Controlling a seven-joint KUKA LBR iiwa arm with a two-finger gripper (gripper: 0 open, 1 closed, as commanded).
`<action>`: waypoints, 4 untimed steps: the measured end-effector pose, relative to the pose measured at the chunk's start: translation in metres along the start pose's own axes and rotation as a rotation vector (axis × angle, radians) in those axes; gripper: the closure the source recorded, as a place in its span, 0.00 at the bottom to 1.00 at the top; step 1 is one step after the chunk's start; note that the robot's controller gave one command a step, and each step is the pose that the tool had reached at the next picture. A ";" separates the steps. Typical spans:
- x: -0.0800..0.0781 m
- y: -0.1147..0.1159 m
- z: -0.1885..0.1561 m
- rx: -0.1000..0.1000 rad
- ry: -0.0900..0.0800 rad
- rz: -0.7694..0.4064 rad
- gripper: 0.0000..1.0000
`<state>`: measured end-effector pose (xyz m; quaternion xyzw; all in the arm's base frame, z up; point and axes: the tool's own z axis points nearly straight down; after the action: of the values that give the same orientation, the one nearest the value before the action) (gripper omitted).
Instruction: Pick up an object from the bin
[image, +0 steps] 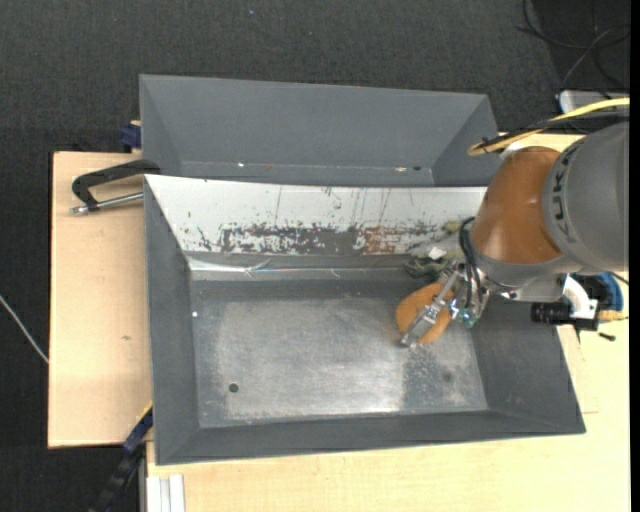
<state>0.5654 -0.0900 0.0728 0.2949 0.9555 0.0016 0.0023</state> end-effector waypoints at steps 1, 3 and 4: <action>-0.010 -0.007 -0.001 -0.009 0.012 0.084 0.00; -0.007 -0.001 -0.001 0.003 0.008 0.075 0.00; -0.007 0.000 -0.002 0.002 0.007 0.075 1.00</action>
Offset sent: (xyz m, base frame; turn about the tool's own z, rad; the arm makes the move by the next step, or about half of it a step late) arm 0.0069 -0.0549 -0.0028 0.1660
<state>0.5708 -0.0942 0.0749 0.3303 0.9439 0.0016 -0.0015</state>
